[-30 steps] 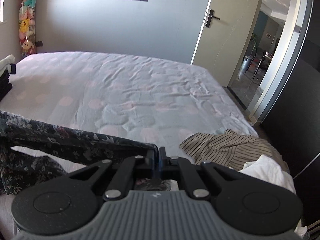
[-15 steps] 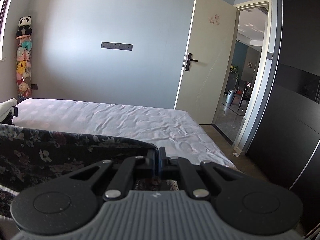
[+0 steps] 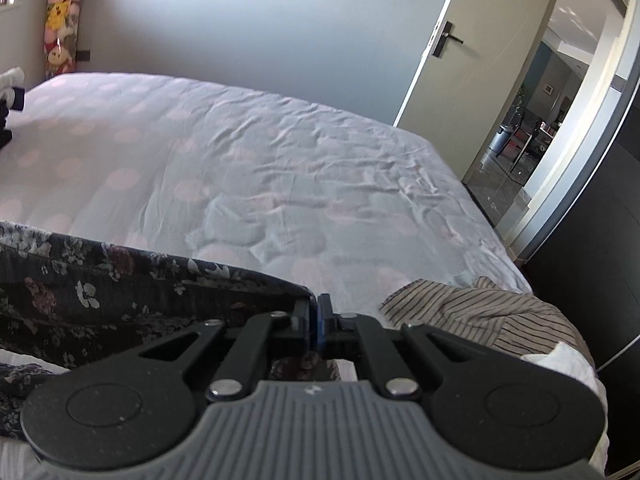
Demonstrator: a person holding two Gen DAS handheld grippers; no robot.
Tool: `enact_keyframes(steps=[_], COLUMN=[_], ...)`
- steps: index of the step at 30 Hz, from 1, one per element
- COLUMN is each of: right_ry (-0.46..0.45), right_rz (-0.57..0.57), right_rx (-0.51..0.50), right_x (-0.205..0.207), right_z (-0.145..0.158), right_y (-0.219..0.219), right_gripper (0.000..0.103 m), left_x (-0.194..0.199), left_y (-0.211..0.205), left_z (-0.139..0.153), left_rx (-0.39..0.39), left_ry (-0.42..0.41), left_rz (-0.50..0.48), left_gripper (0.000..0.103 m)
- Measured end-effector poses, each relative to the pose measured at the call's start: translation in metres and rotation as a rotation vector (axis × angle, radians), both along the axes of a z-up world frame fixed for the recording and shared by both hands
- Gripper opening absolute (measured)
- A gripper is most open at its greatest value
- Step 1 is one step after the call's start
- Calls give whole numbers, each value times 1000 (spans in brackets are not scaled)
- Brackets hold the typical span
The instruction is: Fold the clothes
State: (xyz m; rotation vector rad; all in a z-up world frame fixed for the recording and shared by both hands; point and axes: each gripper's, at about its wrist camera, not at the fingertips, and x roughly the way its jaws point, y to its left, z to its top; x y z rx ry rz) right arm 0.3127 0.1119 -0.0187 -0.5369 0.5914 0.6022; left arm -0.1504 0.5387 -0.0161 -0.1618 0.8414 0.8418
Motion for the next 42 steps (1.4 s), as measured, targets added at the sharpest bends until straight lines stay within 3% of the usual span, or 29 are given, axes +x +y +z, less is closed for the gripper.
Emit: enact_keyframes(steps=[6, 15, 17, 19, 21, 23, 28, 42], right_ry=[27, 56, 66, 86, 116, 151, 233, 221], right_rz=[26, 37, 21, -8, -31, -56, -100, -71], right_rx=[-132, -244, -244, -216, -176, -127, 3, 82], right_x=[55, 111, 119, 127, 133, 139, 149, 123], right_z=[-68, -144, -152, -151, -147, -138, -112, -59], right_y=[96, 181, 187, 188, 185, 178, 147, 66], right_gripper=[4, 5, 14, 30, 33, 44, 81, 81], left_x=[44, 80, 81, 83, 82, 81, 83, 96], left_y=[62, 110, 112, 113, 112, 110, 106, 99], left_z=[-70, -152, -160, -166, -168, -167, -161, -148], left_rx=[-48, -106, -109, -110, -109, -106, -95, -65], left_ry=[115, 243, 253, 262, 268, 271, 277, 300], left_rz=[19, 1, -2, -6, -3, 3, 27, 81], left_gripper=[24, 25, 25, 25, 26, 26, 26, 26])
